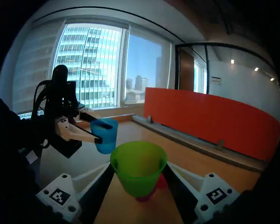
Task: Pour water
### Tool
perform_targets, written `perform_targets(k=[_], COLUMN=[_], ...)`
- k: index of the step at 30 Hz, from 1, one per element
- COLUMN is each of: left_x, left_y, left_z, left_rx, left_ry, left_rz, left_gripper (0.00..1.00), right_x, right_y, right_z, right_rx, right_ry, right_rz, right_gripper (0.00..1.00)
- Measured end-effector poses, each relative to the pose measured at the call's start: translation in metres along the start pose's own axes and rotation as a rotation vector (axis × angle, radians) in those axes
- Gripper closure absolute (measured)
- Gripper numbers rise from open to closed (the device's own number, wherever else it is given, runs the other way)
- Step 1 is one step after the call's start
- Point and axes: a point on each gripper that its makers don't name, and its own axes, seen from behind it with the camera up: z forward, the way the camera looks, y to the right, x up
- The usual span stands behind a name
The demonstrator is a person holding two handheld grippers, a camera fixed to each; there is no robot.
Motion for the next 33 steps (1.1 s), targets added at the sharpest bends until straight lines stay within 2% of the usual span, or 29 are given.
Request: perform_targets(k=[12, 23, 33], left_x=[0.024, 0.042, 0.052], left_y=[-0.002, 0.003, 0.0], left_z=[0.0, 0.001, 0.003], left_rx=[0.008, 0.002, 0.01], left_ry=[0.063, 0.109, 0.131], left_rz=[-0.001, 0.01, 0.017], left_gripper=[0.15, 0.16, 0.15], right_x=[0.024, 0.031, 0.033], right_y=[0.008, 0.007, 0.007], right_z=[0.001, 0.003, 0.005], right_rx=[-0.022, -0.008, 0.005], right_ry=[0.067, 0.09, 0.1], right_rz=[0.0, 0.008, 0.013], right_gripper=[0.09, 0.09, 0.1])
